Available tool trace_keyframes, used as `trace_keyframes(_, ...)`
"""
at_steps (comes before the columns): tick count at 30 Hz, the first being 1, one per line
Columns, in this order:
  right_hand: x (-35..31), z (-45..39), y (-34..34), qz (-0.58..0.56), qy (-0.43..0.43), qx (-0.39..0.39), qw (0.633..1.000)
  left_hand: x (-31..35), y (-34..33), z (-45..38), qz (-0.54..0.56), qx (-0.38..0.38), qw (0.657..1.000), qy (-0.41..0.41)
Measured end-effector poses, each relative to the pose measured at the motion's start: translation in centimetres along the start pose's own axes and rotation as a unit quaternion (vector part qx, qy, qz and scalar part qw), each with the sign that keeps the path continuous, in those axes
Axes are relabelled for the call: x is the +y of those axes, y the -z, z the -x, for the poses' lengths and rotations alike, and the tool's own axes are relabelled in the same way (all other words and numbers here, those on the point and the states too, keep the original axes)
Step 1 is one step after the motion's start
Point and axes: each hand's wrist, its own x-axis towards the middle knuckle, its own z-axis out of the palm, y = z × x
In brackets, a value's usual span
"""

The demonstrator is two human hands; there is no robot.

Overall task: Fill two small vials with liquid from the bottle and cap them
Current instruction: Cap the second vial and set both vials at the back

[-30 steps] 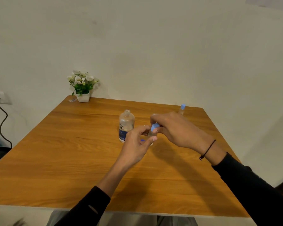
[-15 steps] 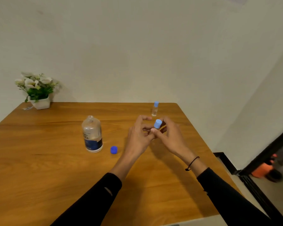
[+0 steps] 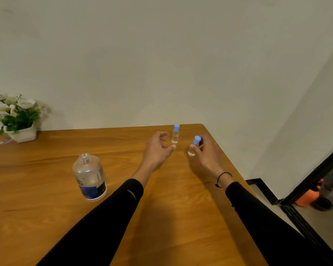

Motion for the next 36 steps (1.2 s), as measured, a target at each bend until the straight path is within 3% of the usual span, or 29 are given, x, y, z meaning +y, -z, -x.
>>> trace_keyframes(7,3.3,-4.2,-3.3,-0.026,-0.024,-0.039,0.999,-2.1,-4.3,-5.8,-0.037,-0.021,0.999,0.033)
trace_keyframes(13,5.4,-9.2,-5.1,-0.029,-0.031,-0.022,0.999,-3.7,-5.5,-11.1,-0.086,-0.022,0.996,-0.016)
trace_keyframes(22,5.2,-16.6,-8.5,-0.032,-0.06,-0.023,0.997,-4.1,-7.3,-17.2,-0.112,0.027,0.993,-0.022)
trace_keyframes(36,5.8,-15.8,-9.1,-0.011,-0.114,0.02,0.993,-3.1,-8.0,-14.8,-0.118,0.06,0.99,0.046)
